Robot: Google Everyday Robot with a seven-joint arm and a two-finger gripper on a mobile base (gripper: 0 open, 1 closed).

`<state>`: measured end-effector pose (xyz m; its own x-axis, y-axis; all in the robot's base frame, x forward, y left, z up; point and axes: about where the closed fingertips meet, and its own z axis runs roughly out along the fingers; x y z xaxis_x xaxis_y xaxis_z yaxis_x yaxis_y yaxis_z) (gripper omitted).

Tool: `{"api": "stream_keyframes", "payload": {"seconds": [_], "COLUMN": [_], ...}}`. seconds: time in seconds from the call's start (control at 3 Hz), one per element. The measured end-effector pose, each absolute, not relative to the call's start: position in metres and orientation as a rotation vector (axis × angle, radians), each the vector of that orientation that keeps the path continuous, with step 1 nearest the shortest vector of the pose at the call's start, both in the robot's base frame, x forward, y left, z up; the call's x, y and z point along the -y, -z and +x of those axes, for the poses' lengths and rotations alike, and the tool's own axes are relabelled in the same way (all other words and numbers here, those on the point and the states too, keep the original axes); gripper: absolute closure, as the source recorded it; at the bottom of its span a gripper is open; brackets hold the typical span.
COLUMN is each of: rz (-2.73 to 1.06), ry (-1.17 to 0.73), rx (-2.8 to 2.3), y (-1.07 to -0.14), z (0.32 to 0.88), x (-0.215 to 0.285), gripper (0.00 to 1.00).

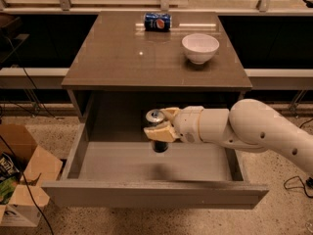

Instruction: Place redbull can into top drawer

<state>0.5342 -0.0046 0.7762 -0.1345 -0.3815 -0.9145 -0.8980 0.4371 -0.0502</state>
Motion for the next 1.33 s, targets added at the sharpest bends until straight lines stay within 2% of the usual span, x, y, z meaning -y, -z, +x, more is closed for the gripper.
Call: {"api": "stream_keyframes", "payload": {"seconds": [1.0,1.33], "rz": [-1.086,-1.082], "ry": [-0.662,-0.646], "rx": [-1.621,-1.657], "y": [-0.736,-0.717], "z": [0.543,0.542], "x": [0.049,0.059], "gripper": [1.00,0.86]}}
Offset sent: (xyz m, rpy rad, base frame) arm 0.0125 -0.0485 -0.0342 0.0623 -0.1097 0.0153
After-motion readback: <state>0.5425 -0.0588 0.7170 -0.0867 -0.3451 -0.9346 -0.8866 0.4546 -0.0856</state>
